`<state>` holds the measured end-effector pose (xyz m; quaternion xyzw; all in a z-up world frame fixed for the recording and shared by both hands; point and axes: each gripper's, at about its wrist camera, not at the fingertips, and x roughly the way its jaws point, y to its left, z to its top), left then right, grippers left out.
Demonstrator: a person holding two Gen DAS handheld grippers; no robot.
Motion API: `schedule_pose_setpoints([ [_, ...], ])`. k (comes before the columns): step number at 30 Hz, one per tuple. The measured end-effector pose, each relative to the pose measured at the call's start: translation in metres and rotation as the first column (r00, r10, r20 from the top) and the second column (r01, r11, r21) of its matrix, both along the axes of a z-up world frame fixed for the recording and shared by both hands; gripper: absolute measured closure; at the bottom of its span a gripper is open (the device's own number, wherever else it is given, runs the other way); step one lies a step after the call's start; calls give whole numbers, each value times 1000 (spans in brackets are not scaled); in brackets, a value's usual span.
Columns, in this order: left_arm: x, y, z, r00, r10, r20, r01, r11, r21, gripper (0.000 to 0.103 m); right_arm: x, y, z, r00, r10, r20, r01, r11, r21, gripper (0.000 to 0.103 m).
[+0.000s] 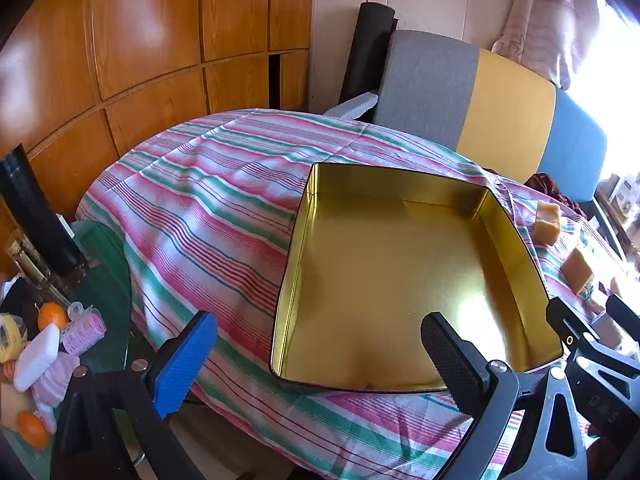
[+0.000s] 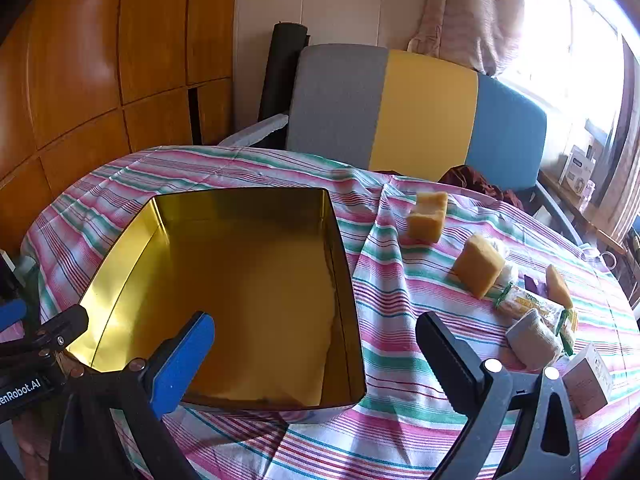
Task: Organize objects
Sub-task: 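Move both tools from the gold tray toward the items on the table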
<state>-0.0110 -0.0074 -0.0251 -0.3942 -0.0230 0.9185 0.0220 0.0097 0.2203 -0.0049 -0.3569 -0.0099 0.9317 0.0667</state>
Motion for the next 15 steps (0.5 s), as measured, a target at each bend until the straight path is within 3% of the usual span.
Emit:
schedule_pose_setpoints([
  [9, 6, 7, 10, 999, -27, -38, 27, 1000, -5, 0, 5, 7, 3, 1000, -6, -10, 5, 1000, -20, 1],
  [15, 7, 7, 10, 1000, -27, -10, 27, 999, 19, 0, 10, 8, 6, 1000, -3, -22, 3, 1000, -23, 1],
])
